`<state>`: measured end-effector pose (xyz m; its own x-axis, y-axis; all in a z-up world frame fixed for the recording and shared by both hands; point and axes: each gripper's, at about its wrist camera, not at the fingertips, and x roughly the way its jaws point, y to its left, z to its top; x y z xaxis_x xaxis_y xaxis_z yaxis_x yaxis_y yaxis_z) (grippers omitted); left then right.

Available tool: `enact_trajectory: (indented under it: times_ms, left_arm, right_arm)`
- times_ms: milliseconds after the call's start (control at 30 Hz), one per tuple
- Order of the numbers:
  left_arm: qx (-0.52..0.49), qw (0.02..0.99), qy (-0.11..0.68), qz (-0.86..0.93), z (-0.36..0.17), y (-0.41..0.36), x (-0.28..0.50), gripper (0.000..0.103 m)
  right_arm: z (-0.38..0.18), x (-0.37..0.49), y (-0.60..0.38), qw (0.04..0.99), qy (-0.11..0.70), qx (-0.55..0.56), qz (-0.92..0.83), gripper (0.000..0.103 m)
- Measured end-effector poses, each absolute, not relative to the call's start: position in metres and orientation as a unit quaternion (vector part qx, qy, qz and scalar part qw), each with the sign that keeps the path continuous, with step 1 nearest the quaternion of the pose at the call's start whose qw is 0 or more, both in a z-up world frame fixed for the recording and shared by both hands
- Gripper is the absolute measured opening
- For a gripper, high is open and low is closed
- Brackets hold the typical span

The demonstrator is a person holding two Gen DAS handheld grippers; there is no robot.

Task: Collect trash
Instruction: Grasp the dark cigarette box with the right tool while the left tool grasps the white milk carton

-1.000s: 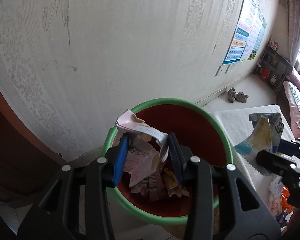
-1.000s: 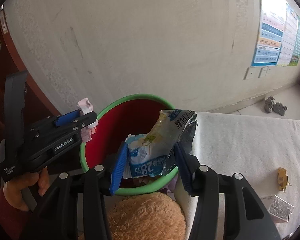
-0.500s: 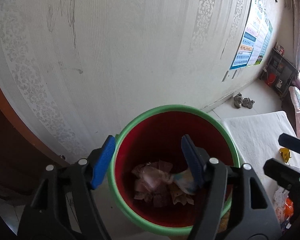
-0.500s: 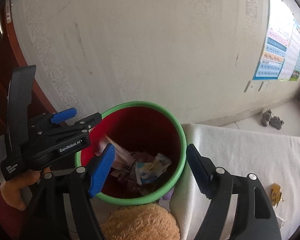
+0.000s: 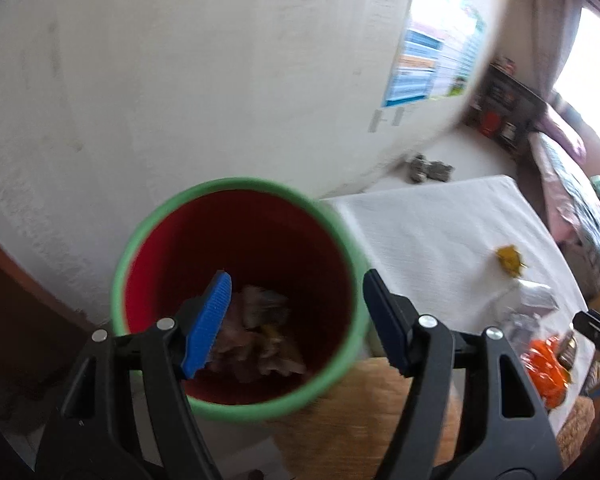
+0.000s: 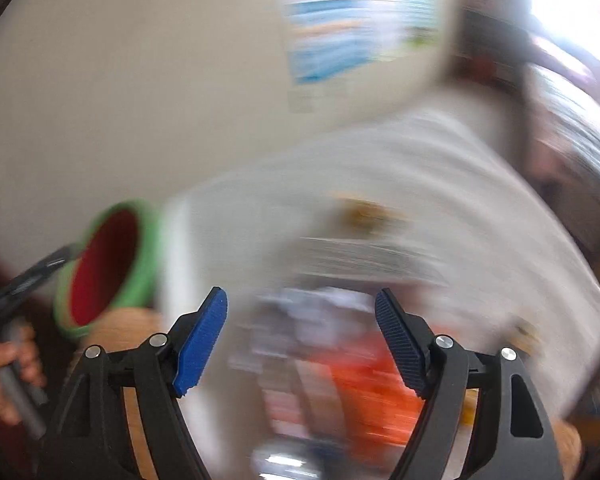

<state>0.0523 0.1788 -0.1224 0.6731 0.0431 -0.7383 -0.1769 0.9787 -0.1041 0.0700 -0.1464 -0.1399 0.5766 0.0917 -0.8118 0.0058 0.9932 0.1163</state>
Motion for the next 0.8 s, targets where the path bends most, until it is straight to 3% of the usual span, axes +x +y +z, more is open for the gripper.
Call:
enact_trajectory:
  times_ms: [200,267,467,500,533,567,800]
  left_arm:
    - [-0.028,0.918,0.395,-0.034,-0.115,0.103,0.06,0.066]
    - [-0.001,0.916,0.394,-0.075,-0.114,0.073,0.064,0.073]
    - [0.108,0.888,0.405,-0.188,-0.123,-0.021,0.087,0.073]
    - [0.116,0.881,0.41,-0.204,-0.125,-0.033,0.091,0.073]
    - [0.121,0.875,0.416,-0.217,-0.128,-0.041,0.097,0.073]
    - [0.123,0.866,0.426,-0.231,-0.133,-0.052,0.103,0.073]
    - [0.205,0.823,0.46,-0.261,-0.167,-0.114,0.132,0.073]
  right_arm:
    - [-0.186,0.06,-0.263,0.835,0.507,0.174,-0.129,0.078]
    - [-0.2,0.064,-0.276,0.822,0.52,0.189,-0.137,0.078]
    - [-0.23,0.077,-0.292,0.81,0.532,0.211,-0.128,0.084]
    - [-0.228,0.075,-0.294,0.815,0.523,0.217,-0.125,0.081]
    - [-0.226,0.07,-0.292,0.82,0.514,0.224,-0.118,0.065]
    - [-0.223,0.067,-0.295,0.823,0.506,0.237,-0.105,0.058]
    - [-0.205,0.031,-0.301,0.853,0.463,0.233,-0.066,0.051]
